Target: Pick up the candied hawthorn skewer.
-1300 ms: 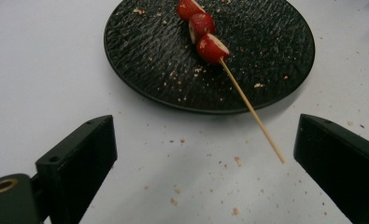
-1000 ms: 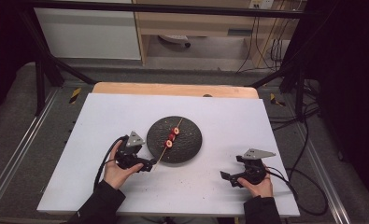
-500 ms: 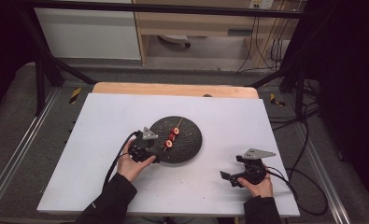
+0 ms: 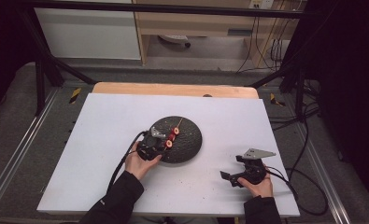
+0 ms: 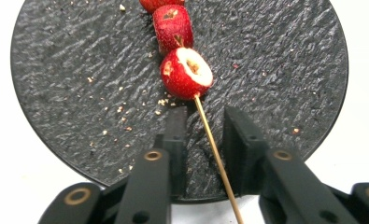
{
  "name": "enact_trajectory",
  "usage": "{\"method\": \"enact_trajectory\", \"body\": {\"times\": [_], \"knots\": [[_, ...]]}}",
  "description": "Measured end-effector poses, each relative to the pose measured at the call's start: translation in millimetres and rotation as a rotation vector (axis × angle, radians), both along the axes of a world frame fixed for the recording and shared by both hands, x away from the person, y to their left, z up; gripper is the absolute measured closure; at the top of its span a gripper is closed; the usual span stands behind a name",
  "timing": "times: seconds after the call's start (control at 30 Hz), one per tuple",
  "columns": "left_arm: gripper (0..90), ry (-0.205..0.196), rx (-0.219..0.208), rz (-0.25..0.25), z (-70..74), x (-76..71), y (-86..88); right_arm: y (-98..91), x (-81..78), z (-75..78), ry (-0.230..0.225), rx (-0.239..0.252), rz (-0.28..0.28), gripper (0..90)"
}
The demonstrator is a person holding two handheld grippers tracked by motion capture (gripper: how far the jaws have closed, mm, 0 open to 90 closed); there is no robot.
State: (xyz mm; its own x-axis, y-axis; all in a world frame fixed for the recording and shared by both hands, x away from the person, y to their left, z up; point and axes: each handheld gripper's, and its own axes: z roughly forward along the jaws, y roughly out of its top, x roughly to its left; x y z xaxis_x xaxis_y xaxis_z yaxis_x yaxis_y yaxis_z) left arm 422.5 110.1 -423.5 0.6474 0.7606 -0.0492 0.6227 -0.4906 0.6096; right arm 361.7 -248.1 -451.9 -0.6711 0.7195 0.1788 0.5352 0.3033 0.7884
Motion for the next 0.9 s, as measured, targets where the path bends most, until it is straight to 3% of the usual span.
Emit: {"method": "enact_trajectory", "body": {"times": [0.4,0.57,0.9], "knots": [[86.9,0.013,0.000,0.060,0.0,0.1,-3.8,-0.2,0.2,0.1,0.001,0.001,0.002,0.5],[87.6,0.003,-0.012,0.059,0.1,-2.0,-2.7,-0.4,0.1,0.3,-0.001,0.000,0.000,0.5],[88.1,-0.060,-0.096,0.033,10.6,-13.5,12.8,0.2,-0.9,0.1,0.002,0.003,-0.002,0.5]]}}
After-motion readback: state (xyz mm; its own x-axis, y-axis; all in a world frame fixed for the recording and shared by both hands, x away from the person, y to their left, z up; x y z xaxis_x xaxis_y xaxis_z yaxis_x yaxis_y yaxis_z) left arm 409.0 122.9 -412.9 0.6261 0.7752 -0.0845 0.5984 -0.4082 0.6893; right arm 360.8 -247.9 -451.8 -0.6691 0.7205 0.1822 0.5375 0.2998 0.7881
